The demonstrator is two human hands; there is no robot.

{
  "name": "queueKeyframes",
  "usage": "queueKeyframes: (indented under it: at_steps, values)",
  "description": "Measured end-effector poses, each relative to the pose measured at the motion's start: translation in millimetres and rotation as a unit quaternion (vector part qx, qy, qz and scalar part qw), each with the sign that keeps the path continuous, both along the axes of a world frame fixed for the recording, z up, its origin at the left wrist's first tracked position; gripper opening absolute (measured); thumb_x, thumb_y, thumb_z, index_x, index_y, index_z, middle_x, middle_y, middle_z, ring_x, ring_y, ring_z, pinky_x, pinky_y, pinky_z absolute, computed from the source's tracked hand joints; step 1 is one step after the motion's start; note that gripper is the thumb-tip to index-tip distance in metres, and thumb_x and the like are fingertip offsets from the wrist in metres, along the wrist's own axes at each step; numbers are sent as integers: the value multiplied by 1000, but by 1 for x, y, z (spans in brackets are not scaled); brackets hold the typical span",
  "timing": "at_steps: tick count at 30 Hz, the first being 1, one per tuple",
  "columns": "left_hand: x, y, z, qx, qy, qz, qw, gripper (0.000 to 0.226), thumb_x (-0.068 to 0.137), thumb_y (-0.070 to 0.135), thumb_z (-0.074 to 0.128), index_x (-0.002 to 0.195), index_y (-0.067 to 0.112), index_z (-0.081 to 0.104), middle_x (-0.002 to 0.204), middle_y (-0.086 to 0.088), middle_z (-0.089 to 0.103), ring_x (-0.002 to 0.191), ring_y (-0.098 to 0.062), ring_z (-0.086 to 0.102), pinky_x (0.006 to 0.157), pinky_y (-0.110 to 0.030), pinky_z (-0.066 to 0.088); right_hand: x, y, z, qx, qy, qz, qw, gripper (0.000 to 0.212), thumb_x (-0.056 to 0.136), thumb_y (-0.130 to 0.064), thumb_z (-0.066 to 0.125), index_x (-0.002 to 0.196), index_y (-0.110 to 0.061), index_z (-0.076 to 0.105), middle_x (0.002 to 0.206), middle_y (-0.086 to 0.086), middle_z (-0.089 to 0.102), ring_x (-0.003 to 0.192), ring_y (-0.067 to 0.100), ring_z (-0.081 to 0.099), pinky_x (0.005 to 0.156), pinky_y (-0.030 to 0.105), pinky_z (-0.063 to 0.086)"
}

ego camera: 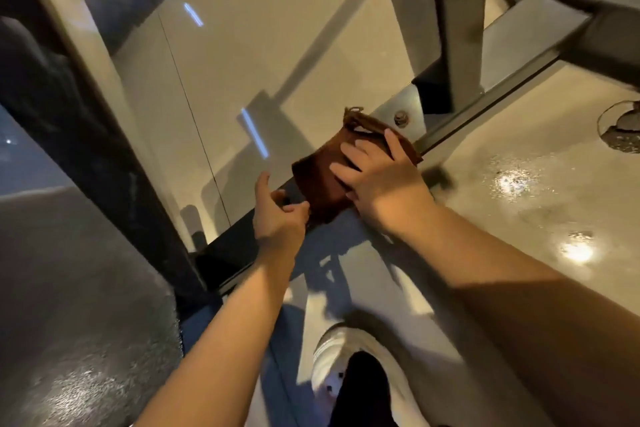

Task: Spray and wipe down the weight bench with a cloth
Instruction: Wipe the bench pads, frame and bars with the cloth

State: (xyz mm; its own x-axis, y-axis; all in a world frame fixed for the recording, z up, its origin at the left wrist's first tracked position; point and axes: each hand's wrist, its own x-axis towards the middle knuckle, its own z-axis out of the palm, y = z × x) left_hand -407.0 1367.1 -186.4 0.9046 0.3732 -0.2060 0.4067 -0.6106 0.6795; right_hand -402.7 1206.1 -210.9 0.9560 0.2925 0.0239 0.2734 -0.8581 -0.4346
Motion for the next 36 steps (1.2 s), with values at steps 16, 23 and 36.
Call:
queueKeyframes:
  at_steps: [16,23,36]
  values:
    - [40,-20,-60,379,-175,-480,771,66,98,54,34,148,12,34,152,-20,34,139,-38,33,107,-59,32,-15,-113,17,-70,70,63,993,50,89,-24,59,138,-19,49,142,7,46,123,29,49,97,42,49]
    - [26,-95,-79,456,-164,-333,809,79,86,51,58,147,7,36,149,-15,41,136,-33,41,110,-50,37,-21,-156,60,-372,225,175,883,62,96,-34,55,150,-29,25,156,3,25,137,26,35,114,45,31]
    - [33,-90,-78,403,-270,-315,816,84,88,75,37,140,10,50,142,-12,51,130,-29,50,104,-47,42,-6,-141,50,-194,147,3,970,67,94,-29,49,152,-23,15,155,4,24,144,23,21,119,41,18]
